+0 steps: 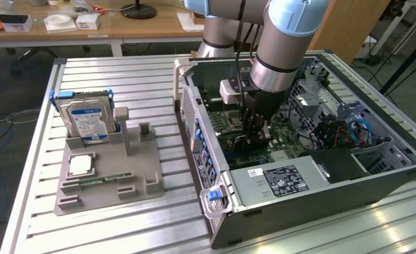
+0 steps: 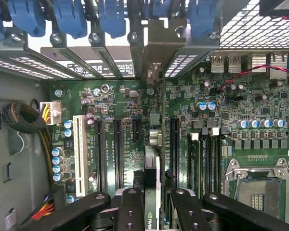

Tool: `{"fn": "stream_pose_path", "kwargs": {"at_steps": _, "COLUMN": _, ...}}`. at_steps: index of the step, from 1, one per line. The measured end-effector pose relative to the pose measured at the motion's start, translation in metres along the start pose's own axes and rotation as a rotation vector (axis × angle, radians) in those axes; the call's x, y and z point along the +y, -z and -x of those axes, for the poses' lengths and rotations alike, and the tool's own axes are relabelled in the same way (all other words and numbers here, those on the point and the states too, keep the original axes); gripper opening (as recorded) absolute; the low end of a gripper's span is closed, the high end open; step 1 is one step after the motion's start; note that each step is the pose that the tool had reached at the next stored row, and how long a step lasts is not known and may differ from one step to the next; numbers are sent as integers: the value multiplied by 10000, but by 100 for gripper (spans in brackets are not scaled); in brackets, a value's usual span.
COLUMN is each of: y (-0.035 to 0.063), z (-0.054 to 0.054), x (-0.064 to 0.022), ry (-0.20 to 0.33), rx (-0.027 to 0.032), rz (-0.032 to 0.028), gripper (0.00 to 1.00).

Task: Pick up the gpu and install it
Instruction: 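Insert the gpu into the slot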

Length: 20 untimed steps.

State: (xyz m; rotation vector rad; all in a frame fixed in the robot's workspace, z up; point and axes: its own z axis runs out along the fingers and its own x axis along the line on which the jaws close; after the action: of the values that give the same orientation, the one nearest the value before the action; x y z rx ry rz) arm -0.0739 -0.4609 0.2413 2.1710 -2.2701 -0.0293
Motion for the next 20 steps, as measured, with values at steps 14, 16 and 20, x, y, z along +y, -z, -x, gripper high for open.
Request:
{"fn": "stream_pose_path", "kwargs": {"at_steps": 14, "y": 18, "z": 3, "x": -6, "ry": 3, "rx": -27, "rz": -1, "gripper": 26}}
{"fn": "stream_pose_path", "kwargs": {"at_steps": 16, "y": 24, "z": 3, "x": -6, "ry": 3, "rx": -28, "rz": -1, "gripper": 26}}
{"fn": "stream_pose_path", "kwargs": {"at_steps": 20, "y": 20, "z": 19, "x": -7, "ry": 7, "rx": -33, "rz": -5, "gripper": 26}}
